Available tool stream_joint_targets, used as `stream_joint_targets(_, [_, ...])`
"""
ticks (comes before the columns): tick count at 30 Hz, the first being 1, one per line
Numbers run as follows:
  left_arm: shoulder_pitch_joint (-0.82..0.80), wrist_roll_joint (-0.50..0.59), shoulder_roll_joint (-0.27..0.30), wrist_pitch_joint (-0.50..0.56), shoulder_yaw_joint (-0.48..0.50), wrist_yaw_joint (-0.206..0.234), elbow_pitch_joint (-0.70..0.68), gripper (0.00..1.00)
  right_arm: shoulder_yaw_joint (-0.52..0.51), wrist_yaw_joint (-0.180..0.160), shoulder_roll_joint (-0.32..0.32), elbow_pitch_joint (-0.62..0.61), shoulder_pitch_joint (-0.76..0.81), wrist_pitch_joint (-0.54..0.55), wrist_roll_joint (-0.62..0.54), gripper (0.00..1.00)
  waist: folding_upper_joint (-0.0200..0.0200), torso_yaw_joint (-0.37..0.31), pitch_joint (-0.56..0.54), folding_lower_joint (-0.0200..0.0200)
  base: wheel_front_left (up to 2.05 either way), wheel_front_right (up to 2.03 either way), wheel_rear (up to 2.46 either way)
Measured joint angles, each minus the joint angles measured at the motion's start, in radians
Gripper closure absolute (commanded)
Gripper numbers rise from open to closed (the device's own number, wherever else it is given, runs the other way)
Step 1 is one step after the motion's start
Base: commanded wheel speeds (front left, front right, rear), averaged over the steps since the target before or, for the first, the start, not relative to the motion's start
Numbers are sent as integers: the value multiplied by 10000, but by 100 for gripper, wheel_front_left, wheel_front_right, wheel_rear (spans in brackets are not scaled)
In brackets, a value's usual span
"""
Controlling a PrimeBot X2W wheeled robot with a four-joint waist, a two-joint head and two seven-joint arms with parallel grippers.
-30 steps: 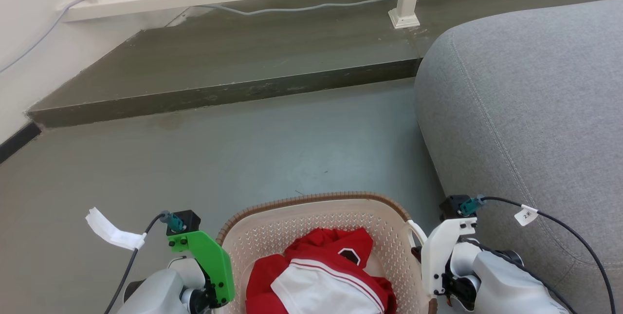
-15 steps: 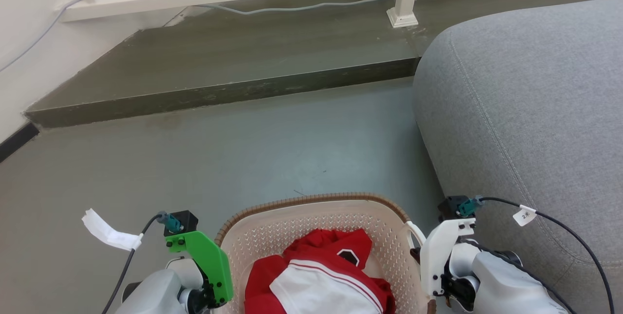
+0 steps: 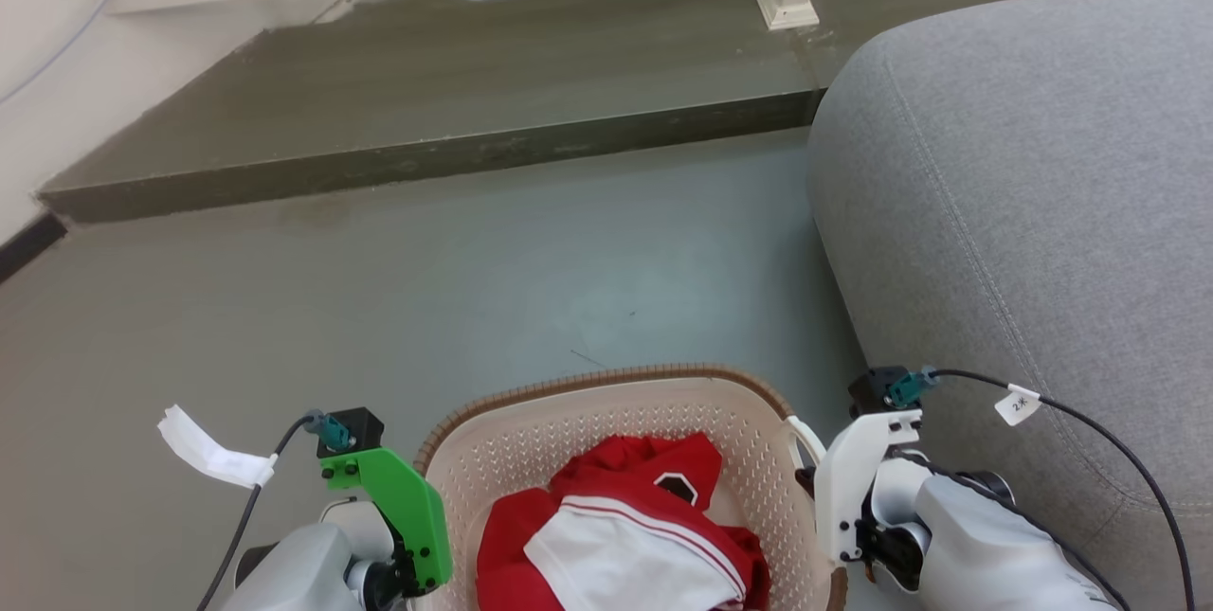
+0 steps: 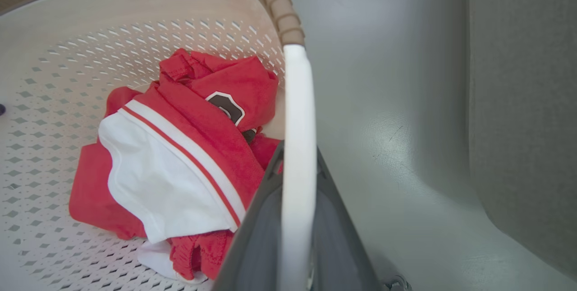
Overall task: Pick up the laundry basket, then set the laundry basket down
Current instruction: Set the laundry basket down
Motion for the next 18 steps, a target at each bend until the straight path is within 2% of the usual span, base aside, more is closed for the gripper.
stream_joint_targets(13, [-813, 121, 54, -602, -82, 0, 31, 100, 31, -10, -27, -65, -739, -401, 0, 100, 0, 85, 1071, 0, 0, 0, 0])
stream_joint_targets(18, [-1192, 316, 61, -926, -117, 2, 19, 100, -29, -113, -31, -71, -1109, -708, -4, 100, 0, 138, 1690, 0, 0, 0, 0])
